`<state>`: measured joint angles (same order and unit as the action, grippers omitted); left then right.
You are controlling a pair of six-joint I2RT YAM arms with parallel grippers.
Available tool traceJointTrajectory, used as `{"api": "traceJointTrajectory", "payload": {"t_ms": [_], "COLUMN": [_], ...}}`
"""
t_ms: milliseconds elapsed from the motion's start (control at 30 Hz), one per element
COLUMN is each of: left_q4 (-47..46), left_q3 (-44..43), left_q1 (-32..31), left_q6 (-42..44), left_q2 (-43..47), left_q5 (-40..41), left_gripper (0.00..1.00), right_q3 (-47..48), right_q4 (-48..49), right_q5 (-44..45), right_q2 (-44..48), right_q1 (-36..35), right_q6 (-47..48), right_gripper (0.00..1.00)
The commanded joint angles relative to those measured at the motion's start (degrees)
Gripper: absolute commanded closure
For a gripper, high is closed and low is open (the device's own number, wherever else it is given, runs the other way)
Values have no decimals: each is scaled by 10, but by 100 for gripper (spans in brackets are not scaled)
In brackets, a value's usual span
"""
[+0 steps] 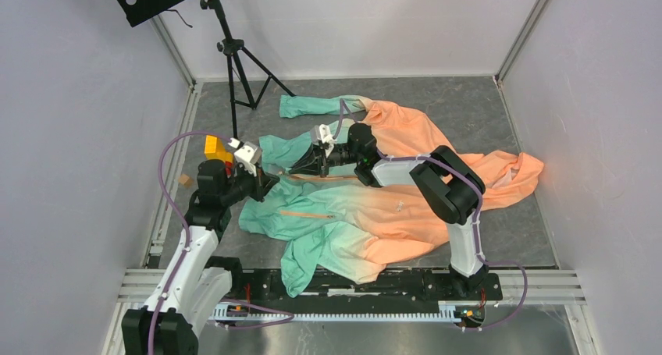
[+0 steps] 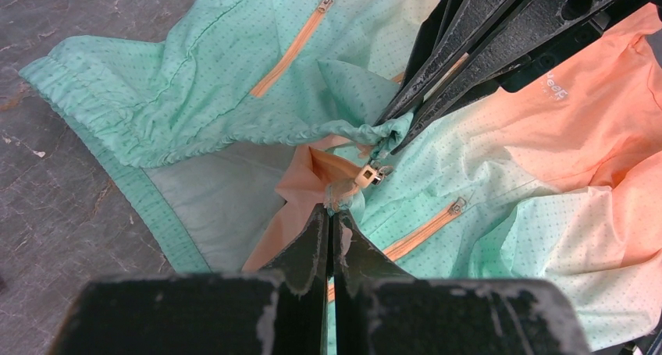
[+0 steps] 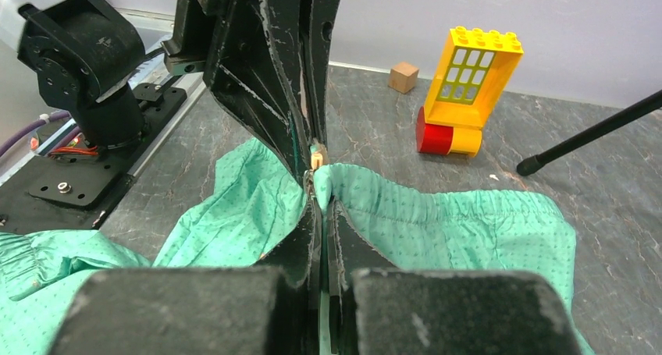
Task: Zip up the jacket
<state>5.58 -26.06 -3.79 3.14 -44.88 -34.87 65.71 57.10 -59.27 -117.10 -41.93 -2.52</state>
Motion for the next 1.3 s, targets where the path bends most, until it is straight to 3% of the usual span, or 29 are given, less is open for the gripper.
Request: {"api": "traceJointTrajectory", "payload": {"t_ms": [0, 1267], "left_q4": [-22, -30], "left_q3": [-7, -3], "left_q1": [-1, -1], "left_q6": [25, 25], "left_q2": [5, 12], "left_q5": [-14, -24], "left_gripper": [98, 98], "right_q3": [8, -10], "right_q4": [-21, 129], "right_q5": [21, -35], "right_q2": [38, 9], "right_q1": [0, -4], "right_q6": [20, -69], "right_gripper": [100, 100]}}
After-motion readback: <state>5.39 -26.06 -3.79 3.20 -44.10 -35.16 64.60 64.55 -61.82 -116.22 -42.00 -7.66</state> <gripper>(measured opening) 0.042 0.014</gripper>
